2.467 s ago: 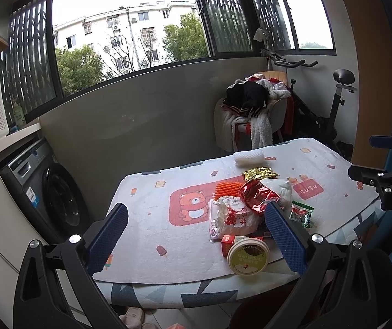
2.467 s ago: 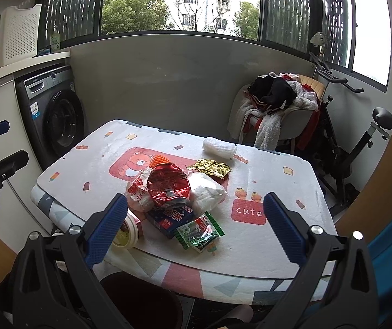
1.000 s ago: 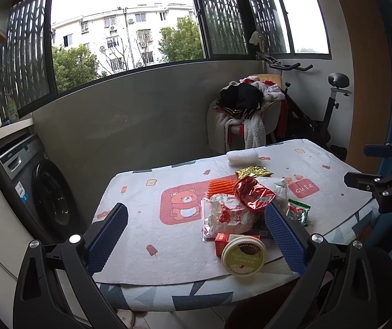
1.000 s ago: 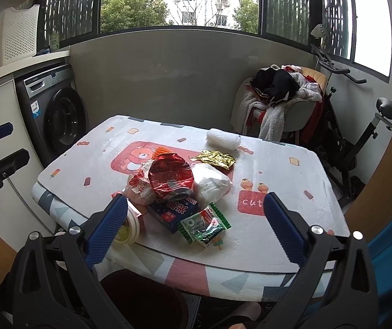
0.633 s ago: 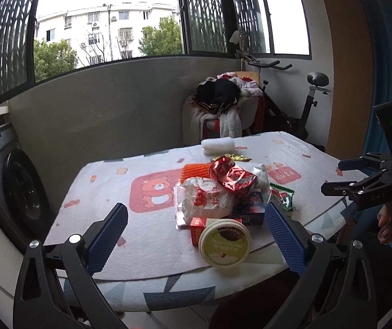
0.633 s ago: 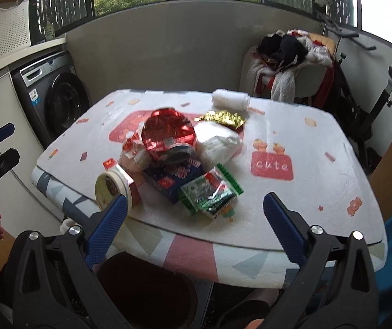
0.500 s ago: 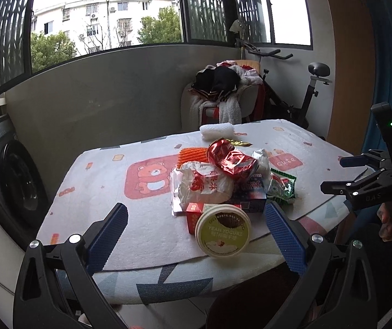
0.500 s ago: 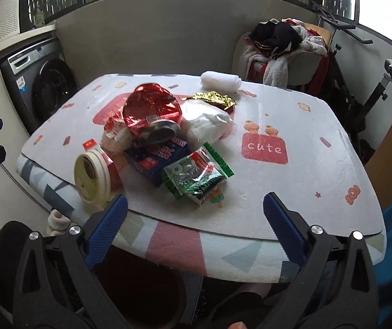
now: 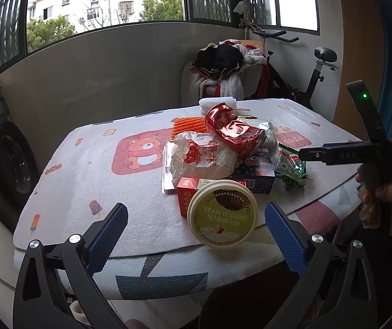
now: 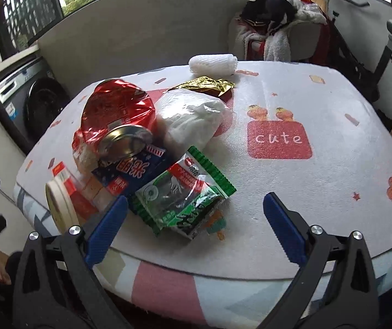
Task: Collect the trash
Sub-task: 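Grasp the green snack packet with the right tool while the left tool grasps the yellow yogurt lid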
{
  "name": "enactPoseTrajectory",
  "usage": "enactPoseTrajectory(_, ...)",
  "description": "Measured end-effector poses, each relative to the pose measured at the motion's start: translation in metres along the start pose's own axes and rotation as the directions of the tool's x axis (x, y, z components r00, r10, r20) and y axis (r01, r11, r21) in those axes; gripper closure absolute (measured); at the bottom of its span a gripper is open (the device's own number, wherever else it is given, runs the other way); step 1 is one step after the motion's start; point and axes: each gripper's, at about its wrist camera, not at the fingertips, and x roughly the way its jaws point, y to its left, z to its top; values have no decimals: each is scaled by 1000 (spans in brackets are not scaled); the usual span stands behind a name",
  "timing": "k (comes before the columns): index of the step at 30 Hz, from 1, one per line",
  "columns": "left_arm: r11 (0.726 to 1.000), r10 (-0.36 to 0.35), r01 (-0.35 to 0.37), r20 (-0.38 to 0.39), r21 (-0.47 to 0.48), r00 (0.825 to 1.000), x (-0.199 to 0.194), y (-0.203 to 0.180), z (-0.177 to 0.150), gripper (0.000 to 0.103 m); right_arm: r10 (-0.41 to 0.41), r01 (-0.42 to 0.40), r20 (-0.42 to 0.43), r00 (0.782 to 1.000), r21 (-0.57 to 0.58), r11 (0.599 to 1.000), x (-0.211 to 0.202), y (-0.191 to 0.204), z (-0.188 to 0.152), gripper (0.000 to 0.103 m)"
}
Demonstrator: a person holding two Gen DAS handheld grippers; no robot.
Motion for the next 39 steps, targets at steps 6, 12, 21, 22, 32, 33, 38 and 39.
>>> enactPoseTrajectory(6,1000,-6,7,-38,21,999,17,-6,-6,5,-18,24,-56,998,105,994,40,-7,7,6)
enactPoseTrajectory(12,999,-18,20,-52,39,998,26,-11,-11,5,-42,42,-15,999,68,997,26,-5,-1,49)
enactPoseTrajectory(21,999,-41,43,-85,17,996,43,-14,-12,5,17,-24,71,997,96,995,-7,-19,-5,87)
enactPoseTrajectory(22,999,-44,45,-88,13,995,45,-13,-12,5,25,-33,84,996,105,994,-11,-22,-6,87)
enactPoseTrajectory(32,998,-68,66,-129,-22,989,73,-11,-6,5,64,-87,164,984,135,987,-37,-25,-12,88)
enactPoseTrajectory(33,998,-70,68,-130,-17,989,75,-14,-5,5,68,-90,163,984,134,987,-38,-25,-13,88)
enactPoseTrajectory(38,998,-58,61,-146,17,988,90,-25,-4,5,77,-97,155,985,132,986,-38,-24,-19,88)
enactPoseTrajectory(39,998,-54,57,-157,18,986,94,-26,-5,5,78,-99,154,985,131,986,-38,-23,-20,88)
